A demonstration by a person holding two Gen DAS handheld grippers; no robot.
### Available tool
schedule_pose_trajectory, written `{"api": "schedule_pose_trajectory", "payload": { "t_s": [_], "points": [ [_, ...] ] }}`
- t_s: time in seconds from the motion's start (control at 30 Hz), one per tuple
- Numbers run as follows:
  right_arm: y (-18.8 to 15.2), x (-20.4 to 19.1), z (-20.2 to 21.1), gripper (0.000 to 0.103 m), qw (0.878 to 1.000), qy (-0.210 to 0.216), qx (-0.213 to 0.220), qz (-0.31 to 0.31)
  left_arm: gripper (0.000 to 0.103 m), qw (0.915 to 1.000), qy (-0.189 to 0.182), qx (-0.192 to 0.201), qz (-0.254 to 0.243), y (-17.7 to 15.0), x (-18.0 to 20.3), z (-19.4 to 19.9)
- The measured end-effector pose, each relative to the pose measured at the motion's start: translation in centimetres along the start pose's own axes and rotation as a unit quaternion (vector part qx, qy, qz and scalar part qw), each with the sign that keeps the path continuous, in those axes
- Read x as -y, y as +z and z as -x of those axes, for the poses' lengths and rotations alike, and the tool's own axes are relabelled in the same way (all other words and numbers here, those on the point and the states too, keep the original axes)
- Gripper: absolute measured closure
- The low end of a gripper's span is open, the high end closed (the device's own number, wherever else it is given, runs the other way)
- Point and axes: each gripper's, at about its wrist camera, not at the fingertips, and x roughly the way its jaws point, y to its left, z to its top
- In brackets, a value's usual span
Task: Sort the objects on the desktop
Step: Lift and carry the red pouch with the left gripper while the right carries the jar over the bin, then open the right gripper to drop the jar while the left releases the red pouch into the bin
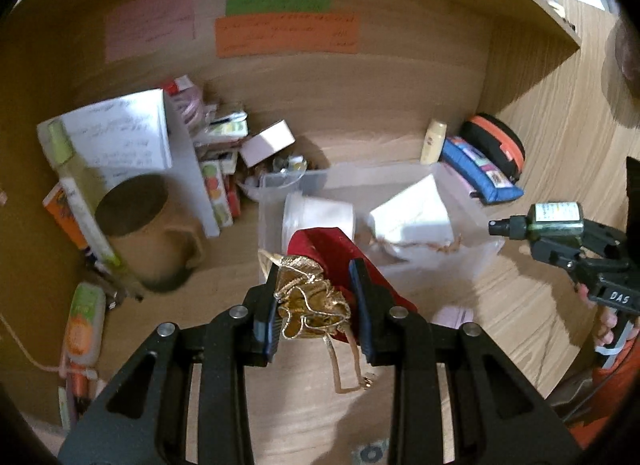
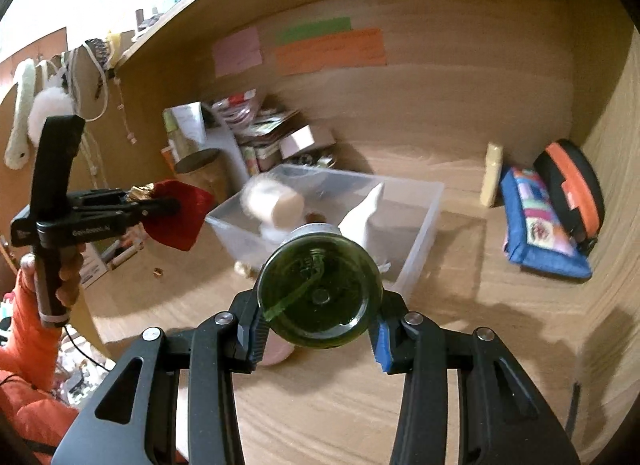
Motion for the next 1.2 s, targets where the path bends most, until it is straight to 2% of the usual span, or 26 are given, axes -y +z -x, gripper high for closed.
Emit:
{"api": "schedule_pose_trajectory", "payload": {
  "t_s": [0.33,0.67,1.2],
  "points": [
    [2.2,1.9,-2.0,0.065,0.999,-0.042,0.005,0.004,0.072,0.9997,-0.019,-0.002,-0.015,3.9,0.7,-3.0],
    [4.5,3.3,-5.0,0.065,0.998,-0.056,-0.006,0.01,0.072,0.9992,-0.026,-0.015,-0.029,6.4,2.2,-7.2],
    [5.4,4.9,-11.1,0.065,0.993,-0.098,-0.055,0.02,0.072,0.996,-0.038,-0.068,-0.043,7.2,4.1,-14.4]
  ]
}}
